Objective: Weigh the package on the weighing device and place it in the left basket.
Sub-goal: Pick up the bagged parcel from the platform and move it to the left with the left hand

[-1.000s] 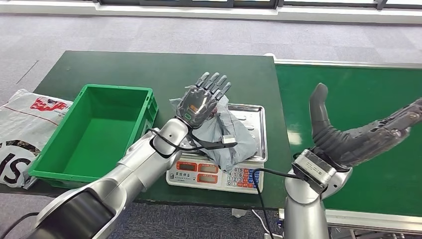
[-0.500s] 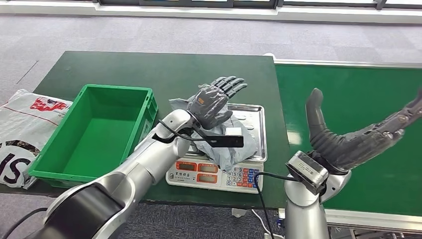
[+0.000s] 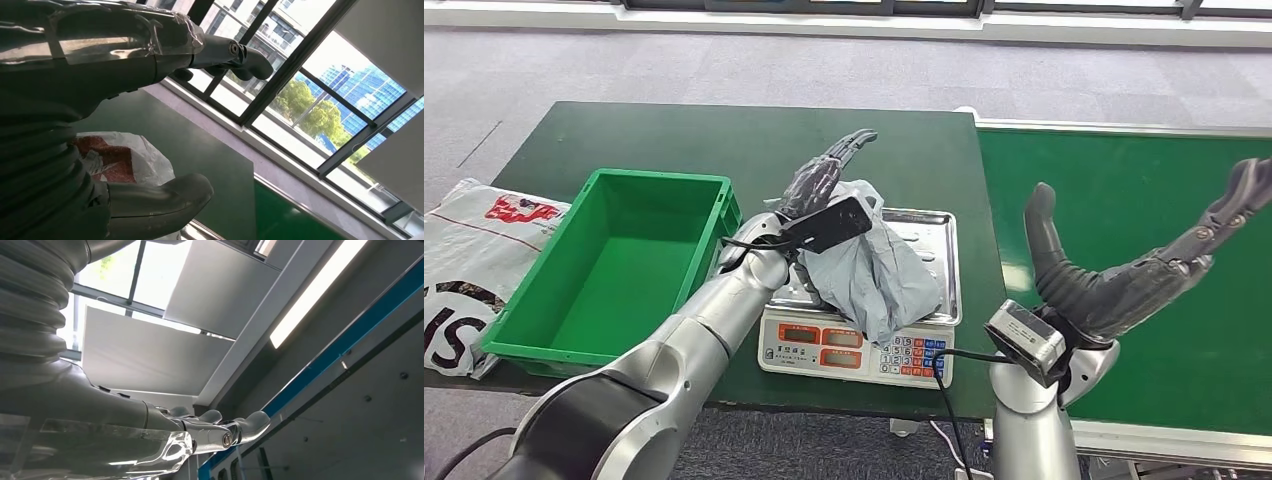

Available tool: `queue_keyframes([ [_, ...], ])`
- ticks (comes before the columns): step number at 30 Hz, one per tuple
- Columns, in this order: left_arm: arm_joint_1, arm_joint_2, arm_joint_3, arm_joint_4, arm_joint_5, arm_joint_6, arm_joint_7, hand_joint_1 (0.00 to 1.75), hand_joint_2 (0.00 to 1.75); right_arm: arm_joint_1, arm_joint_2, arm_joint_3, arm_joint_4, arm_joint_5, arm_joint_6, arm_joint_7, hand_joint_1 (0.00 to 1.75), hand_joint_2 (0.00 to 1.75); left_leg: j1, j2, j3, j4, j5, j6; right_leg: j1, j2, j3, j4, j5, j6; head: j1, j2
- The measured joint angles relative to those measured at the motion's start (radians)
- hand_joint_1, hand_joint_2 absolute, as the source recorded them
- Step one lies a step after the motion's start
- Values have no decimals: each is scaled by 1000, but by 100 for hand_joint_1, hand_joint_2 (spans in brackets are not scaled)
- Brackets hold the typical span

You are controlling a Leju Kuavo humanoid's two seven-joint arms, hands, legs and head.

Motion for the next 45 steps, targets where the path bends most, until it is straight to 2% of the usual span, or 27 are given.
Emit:
queue_keyframes([
  [4,0,-1,13,0,6,-9,-2,0,175,0,0,0,4,1,0,0,0,175,0,0,0,0,0,0,0,0,0,0,0,0,0,0],
  [10,0,-2,58,5,104,-132,8,0,175,0,0,0,12,2,0,0,0,175,0,0,0,0,0,0,0,0,0,0,0,0,0,0],
  [15,6,-7,86,28,122,-171,52,0,175,0,0,1,19,-4,0,0,0,175,0,0,0,0,0,0,0,0,0,0,0,0,0,0],
  [25,51,-19,90,82,96,-161,105,0,175,0,0,3,24,-3,0,0,0,175,0,0,0,0,0,0,0,0,0,0,0,0,0,0],
  [29,93,-23,90,101,97,-154,129,0,175,0,0,7,24,2,0,0,0,175,0,0,0,0,0,0,0,0,0,0,0,0,0,0],
  [34,135,-23,90,114,109,-140,138,0,175,-1,0,8,24,2,0,0,0,175,0,0,0,0,0,0,0,0,0,0,0,0,0,0],
  [45,165,-23,90,126,88,-122,150,0,175,-1,0,9,25,4,0,0,0,175,0,0,0,0,0,0,0,0,1,0,0,0,0,0],
])
